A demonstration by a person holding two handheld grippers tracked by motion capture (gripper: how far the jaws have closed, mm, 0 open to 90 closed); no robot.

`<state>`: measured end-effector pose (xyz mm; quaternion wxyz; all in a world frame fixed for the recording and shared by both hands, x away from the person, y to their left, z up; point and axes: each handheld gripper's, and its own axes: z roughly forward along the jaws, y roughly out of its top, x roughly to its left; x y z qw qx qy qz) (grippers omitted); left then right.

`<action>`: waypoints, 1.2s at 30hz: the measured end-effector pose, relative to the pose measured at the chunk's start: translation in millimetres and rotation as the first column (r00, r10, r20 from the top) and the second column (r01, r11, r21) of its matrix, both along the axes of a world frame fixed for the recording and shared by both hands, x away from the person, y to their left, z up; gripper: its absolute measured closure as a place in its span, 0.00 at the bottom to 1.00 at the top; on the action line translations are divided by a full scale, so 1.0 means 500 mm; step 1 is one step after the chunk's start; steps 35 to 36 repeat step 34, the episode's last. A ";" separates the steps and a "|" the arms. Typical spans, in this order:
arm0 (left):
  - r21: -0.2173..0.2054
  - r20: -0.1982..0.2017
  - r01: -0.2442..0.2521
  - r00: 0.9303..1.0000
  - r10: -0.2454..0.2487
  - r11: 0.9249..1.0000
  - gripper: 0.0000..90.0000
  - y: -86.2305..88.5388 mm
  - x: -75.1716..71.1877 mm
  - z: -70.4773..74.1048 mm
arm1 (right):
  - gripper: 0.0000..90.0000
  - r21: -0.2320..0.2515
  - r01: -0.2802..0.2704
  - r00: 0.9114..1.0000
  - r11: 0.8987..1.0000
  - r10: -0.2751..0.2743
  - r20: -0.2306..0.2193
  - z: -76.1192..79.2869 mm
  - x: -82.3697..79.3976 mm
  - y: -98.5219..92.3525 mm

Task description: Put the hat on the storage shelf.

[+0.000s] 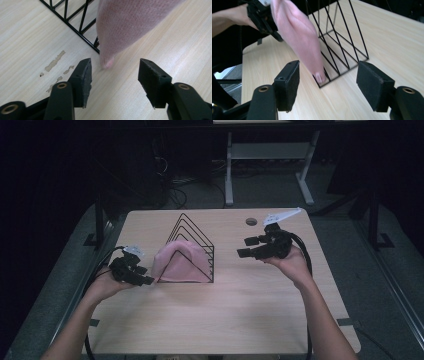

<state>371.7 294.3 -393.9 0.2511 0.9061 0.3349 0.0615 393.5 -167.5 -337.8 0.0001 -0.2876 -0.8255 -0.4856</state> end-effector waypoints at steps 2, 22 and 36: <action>-0.005 0.002 -0.003 1.000 0.003 1.000 0.46 0.002 -0.001 0.001 | 0.37 -0.001 0.017 1.000 1.000 -0.017 -0.006 -0.011 -0.007 -0.016; -0.049 0.013 -0.038 0.999 0.039 0.998 0.41 0.029 -0.033 -0.013 | 0.31 -0.003 0.148 0.987 0.989 -0.148 -0.065 -0.100 -0.079 -0.128; -0.158 0.061 -0.178 0.980 0.189 0.971 0.36 0.058 -0.122 -0.043 | 0.28 0.012 0.211 0.975 0.977 -0.209 -0.072 -0.173 -0.209 -0.183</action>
